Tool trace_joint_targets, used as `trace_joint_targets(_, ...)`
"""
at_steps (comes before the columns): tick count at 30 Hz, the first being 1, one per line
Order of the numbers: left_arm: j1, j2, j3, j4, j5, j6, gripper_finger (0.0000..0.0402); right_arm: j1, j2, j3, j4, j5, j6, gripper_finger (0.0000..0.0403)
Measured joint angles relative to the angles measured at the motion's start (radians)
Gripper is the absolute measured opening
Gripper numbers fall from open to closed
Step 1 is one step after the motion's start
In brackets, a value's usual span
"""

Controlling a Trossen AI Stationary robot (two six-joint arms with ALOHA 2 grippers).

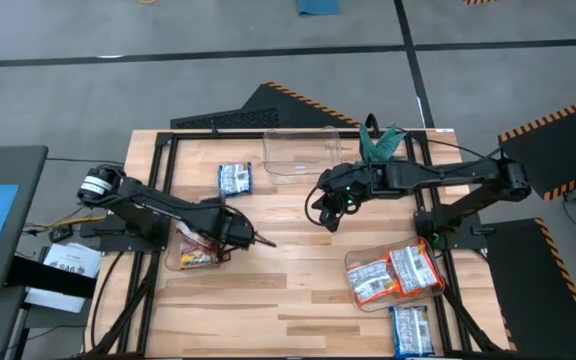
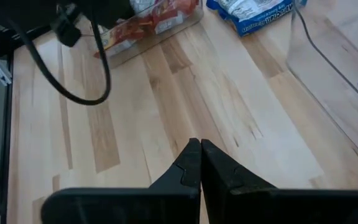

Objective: Sort Maruchan noodles
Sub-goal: Put the red noodle pack into the bottom left transparent bin, then put the top blue noodle pack into the top transparent bin

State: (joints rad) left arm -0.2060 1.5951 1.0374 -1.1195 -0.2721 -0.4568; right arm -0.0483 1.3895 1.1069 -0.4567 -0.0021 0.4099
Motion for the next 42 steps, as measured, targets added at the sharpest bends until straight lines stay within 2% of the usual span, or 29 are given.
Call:
trace_joint_targets(3,0.029,-0.013,-0.001,-0.017,-0.198,0.057,0.0,0.0,0.0,0.0,0.003,0.0,0.0,0.0023)
trace_joint_targets(6,0.061,-0.065,0.001,-0.038,-0.333,0.075,0.0,0.0,0.0,0.0,0.012,0.0,0.0,0.0026)
trace_joint_targets(11,0.08,-0.255,0.08,-0.138,-0.364,0.096,0.0,0.0,-0.012,0.0,0.046,0.0,0.001,0.0031)
trace_joint_targets(15,0.119,-0.462,0.107,-0.03,-0.421,0.144,0.0,-0.008,-0.011,0.001,0.086,0.0,0.001,0.0032)
trace_joint_targets(18,0.248,-0.558,0.101,0.075,-0.369,0.193,0.0,-0.016,-0.011,0.001,0.113,0.0,0.003,0.0032)
trace_joint_targets(21,0.434,-0.566,0.1,0.142,-0.249,0.32,0.0006,-0.027,-0.011,0.001,0.114,0.0,0.009,0.0032)
trace_joint_targets(25,0.654,-0.477,0.102,0.263,-0.045,0.452,0.004,-0.04,-0.011,0.001,0.115,0.0,0.053,0.0033)
trace_joint_targets(29,0.84,-0.316,0.124,0.277,0.17,0.452,0.0096,-0.04,-0.011,0.001,0.114,0.0,0.072,0.0033)
trace_joint_targets(32,0.913,-0.199,0.128,0.277,0.304,0.397,0.014,-0.038,-0.011,0.001,0.114,0.0,0.099,0.0033)
trace_joint_targets(34,0.935,-0.128,0.129,0.276,0.347,0.375,0.0167,-0.037,-0.011,0.001,0.114,0.0,0.114,0.0033)
trace_joint_targets(38,0.942,-0.006,0.129,0.274,0.314,0.345,0.021,-0.03,-0.011,0.001,0.114,0.0,0.117,0.0033)
trace_joint_targets(42,0.942,0.097,0.129,0.292,0.313,0.336,0.0231,-0.023,-0.011,0.001,0.114,0.0,0.117,0.0033)
